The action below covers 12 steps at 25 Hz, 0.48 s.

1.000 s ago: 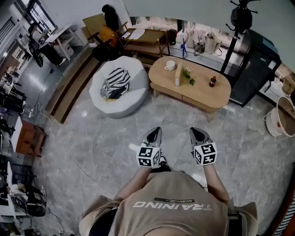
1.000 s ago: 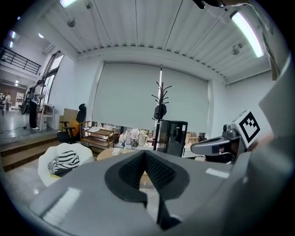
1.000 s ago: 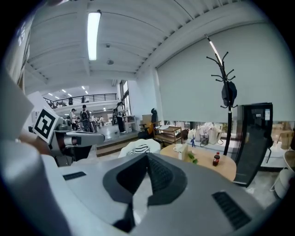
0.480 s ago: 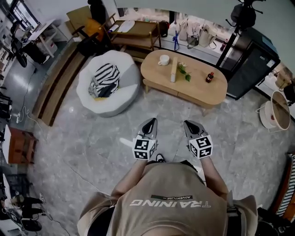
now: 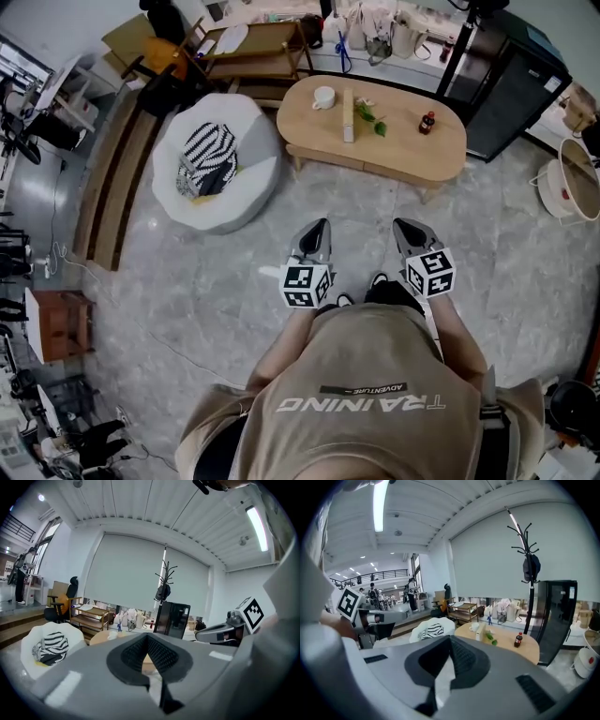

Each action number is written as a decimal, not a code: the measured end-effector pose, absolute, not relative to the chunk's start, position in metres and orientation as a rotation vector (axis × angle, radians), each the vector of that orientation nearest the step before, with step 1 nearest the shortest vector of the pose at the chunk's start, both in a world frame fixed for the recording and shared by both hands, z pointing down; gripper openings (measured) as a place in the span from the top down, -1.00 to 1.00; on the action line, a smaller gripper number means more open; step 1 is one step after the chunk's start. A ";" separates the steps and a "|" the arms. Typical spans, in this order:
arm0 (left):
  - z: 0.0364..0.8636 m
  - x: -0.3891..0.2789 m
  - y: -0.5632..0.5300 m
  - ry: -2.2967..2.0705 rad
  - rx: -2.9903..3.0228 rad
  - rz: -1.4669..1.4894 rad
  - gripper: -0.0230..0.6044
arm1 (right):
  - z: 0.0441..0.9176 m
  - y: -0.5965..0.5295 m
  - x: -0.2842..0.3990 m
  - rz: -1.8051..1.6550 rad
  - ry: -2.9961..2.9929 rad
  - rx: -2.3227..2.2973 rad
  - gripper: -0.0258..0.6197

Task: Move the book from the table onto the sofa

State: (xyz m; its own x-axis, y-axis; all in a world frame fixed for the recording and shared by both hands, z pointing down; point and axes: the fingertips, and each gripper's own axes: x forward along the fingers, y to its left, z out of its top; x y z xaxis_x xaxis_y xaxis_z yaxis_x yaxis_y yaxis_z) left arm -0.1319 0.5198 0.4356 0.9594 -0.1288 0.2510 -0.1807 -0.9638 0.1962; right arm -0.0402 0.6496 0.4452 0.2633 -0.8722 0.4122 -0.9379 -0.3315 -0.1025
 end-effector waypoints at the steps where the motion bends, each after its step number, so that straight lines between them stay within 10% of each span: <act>1: 0.437 -0.127 0.519 -0.231 2.895 0.361 0.96 | 0.446 0.648 -0.036 0.603 -1.720 2.365 0.91; 12: 0.417 -0.065 0.508 -0.360 2.945 0.406 0.96 | 0.445 0.637 0.046 0.557 -1.826 2.308 0.91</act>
